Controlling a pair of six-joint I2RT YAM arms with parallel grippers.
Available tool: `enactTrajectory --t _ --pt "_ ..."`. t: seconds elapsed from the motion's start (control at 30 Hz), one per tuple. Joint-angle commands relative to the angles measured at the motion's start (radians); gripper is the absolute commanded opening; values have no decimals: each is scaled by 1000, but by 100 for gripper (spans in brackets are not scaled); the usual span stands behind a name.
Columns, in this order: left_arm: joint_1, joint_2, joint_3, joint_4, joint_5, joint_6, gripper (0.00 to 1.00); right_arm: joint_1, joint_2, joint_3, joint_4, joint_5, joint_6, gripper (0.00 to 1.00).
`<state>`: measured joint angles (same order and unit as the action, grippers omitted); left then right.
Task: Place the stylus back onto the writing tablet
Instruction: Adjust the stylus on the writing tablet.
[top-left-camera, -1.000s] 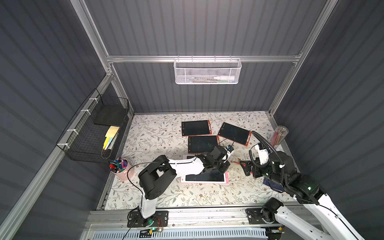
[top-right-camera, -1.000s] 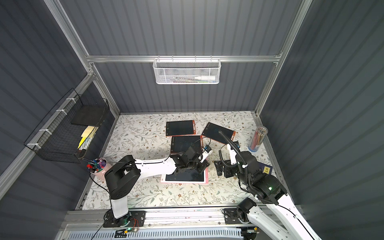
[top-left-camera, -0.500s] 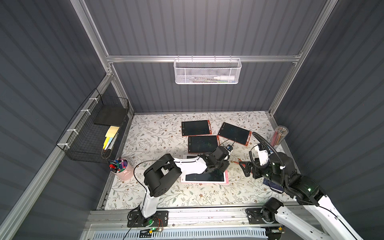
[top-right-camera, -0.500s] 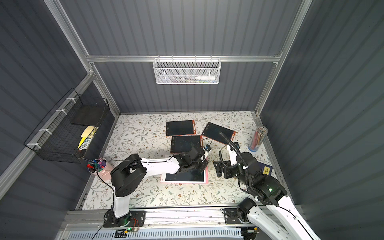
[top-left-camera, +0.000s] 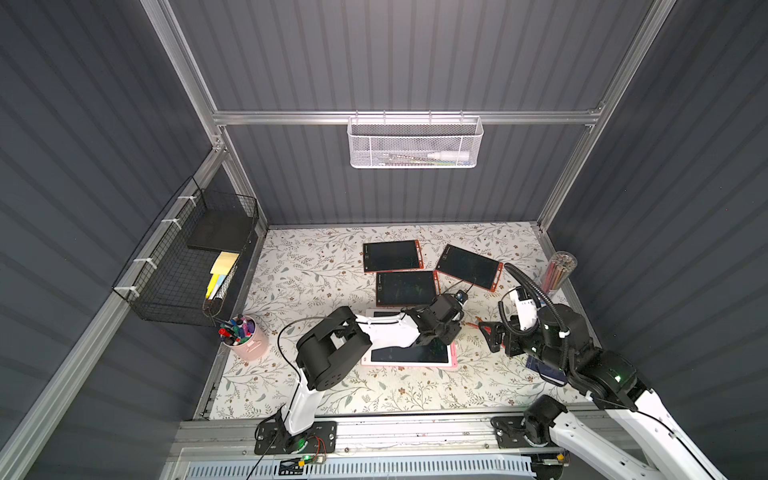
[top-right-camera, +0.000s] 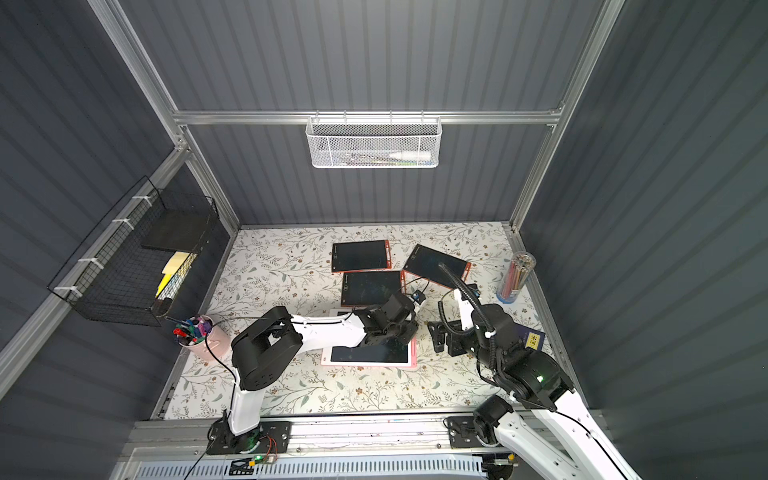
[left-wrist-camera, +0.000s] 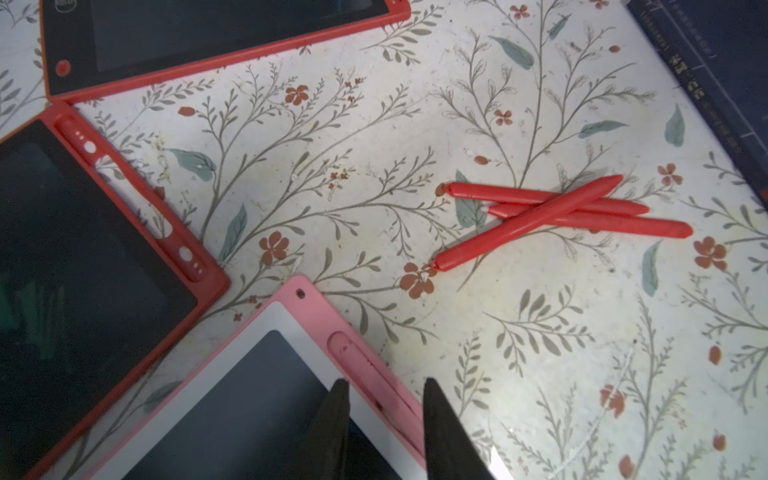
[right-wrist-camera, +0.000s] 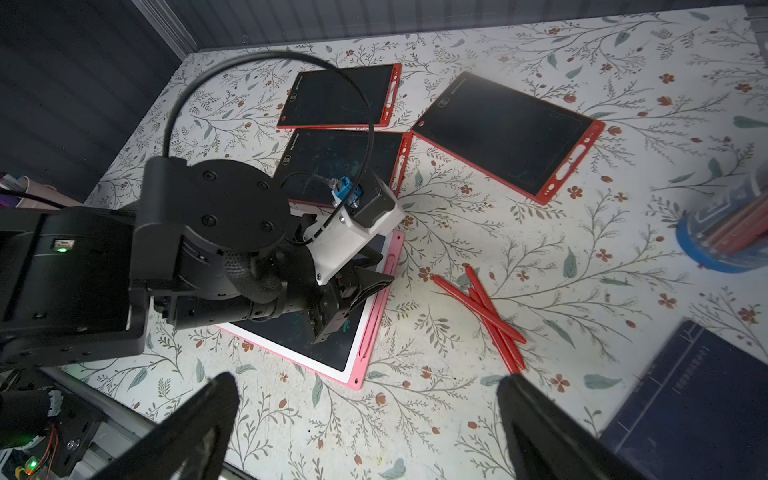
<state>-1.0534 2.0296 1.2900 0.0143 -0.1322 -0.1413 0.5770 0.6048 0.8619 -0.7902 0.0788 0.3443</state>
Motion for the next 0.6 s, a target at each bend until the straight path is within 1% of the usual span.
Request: enactTrajectory --t 0.0,0.57 --pt "-5 10 20 -24 -26 -6 33 4 -2 2 9 14 6 99" --pt "-10 56 30 -17 -53 -26 34 4 -26 -3 9 4 14 99"
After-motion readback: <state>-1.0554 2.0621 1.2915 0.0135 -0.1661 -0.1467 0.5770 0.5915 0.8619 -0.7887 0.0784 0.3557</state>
